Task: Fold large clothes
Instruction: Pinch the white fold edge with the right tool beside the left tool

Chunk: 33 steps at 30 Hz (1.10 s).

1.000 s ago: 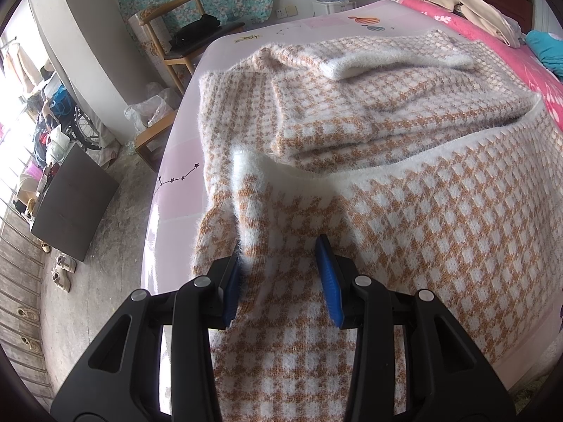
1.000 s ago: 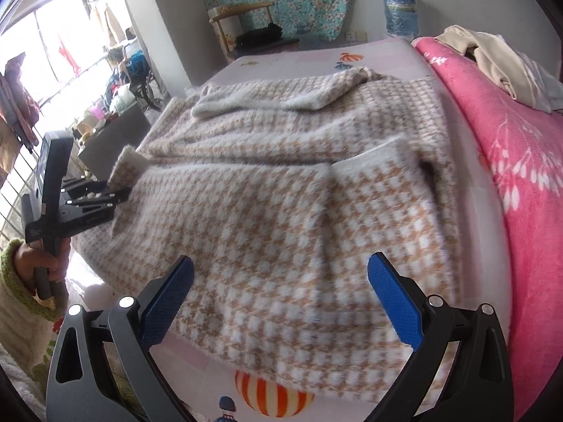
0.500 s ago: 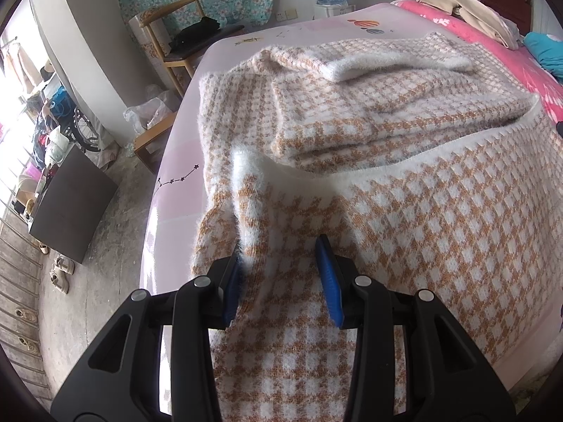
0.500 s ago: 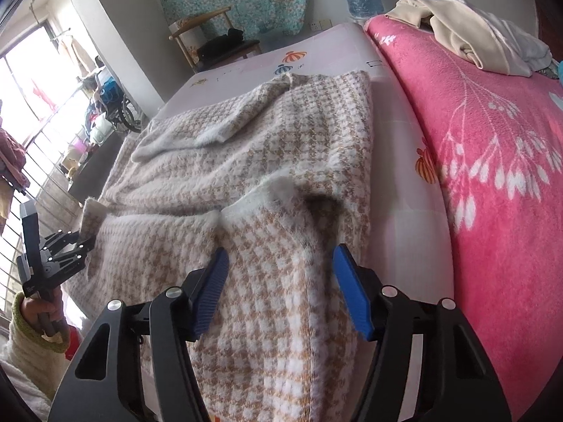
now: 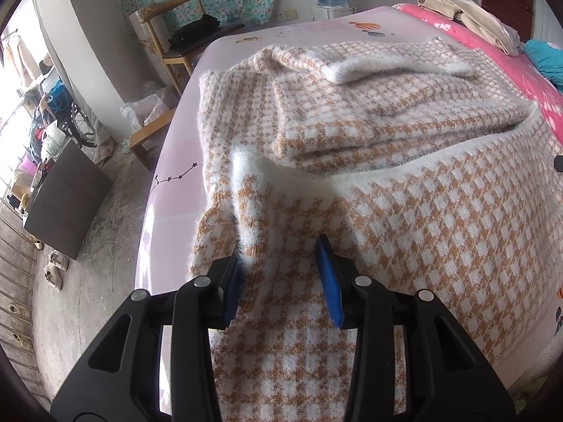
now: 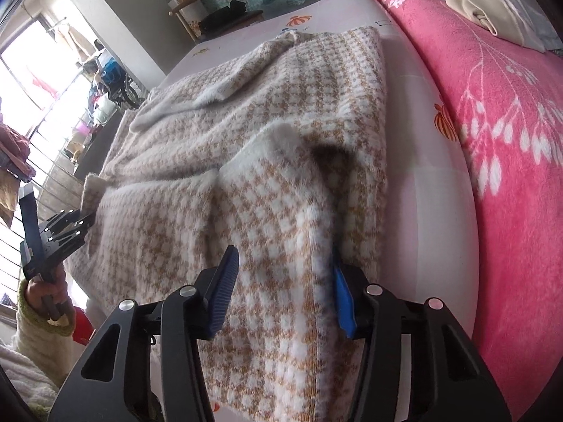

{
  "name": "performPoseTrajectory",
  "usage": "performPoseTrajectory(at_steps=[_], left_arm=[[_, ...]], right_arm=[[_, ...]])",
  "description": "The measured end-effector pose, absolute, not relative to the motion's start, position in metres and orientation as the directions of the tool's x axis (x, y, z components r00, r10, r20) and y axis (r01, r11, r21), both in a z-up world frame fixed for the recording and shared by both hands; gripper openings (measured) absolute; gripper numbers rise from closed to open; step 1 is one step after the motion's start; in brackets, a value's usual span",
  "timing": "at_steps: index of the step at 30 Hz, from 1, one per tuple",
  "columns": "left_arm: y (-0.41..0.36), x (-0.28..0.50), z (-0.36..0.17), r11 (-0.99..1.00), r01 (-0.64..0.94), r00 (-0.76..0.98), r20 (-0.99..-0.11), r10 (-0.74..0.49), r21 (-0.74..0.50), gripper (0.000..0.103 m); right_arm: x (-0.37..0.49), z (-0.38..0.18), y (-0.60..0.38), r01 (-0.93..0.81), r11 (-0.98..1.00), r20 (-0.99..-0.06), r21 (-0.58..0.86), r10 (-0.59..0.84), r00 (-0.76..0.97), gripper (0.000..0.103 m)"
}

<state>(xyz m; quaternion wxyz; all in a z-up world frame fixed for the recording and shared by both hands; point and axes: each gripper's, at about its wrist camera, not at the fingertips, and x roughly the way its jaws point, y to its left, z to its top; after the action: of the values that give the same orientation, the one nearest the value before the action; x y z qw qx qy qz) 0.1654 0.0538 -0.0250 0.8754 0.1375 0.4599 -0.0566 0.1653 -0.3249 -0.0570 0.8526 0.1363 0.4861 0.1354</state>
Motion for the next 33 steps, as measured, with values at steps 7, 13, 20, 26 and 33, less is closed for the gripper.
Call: performPoseTrajectory(at_steps=[7,13,20,26,33], left_arm=[[0.053,0.167,-0.026,0.955,0.219,0.574,-0.818,0.037,0.198,0.038],[0.052,0.166,-0.027,0.957,0.212,0.574,-0.817,0.042,0.199,0.038],[0.052,0.166,-0.027,0.956,0.213,0.574,-0.818,0.042,0.199,0.038],[0.052,0.165,-0.027,0.956,0.212,0.576,-0.816,0.044,0.202,0.038],[0.050,0.165,-0.027,0.955,0.211,0.577,-0.815,0.051,0.209,0.038]], right_arm=[[0.168,-0.057,-0.319,-0.083,0.948,-0.801,0.308,0.305,0.514,0.034],[0.161,-0.048,-0.309,-0.099,0.973,-0.810,0.209,0.230,0.540,0.016],[0.156,-0.047,-0.293,-0.114,0.992,-0.824,0.056,0.110,0.556,0.015],[0.156,-0.048,-0.287,-0.113,0.994,-0.828,0.001,0.064,0.557,0.015],[0.156,-0.048,-0.285,-0.105,0.994,-0.829,-0.003,0.056,0.556,0.015]])
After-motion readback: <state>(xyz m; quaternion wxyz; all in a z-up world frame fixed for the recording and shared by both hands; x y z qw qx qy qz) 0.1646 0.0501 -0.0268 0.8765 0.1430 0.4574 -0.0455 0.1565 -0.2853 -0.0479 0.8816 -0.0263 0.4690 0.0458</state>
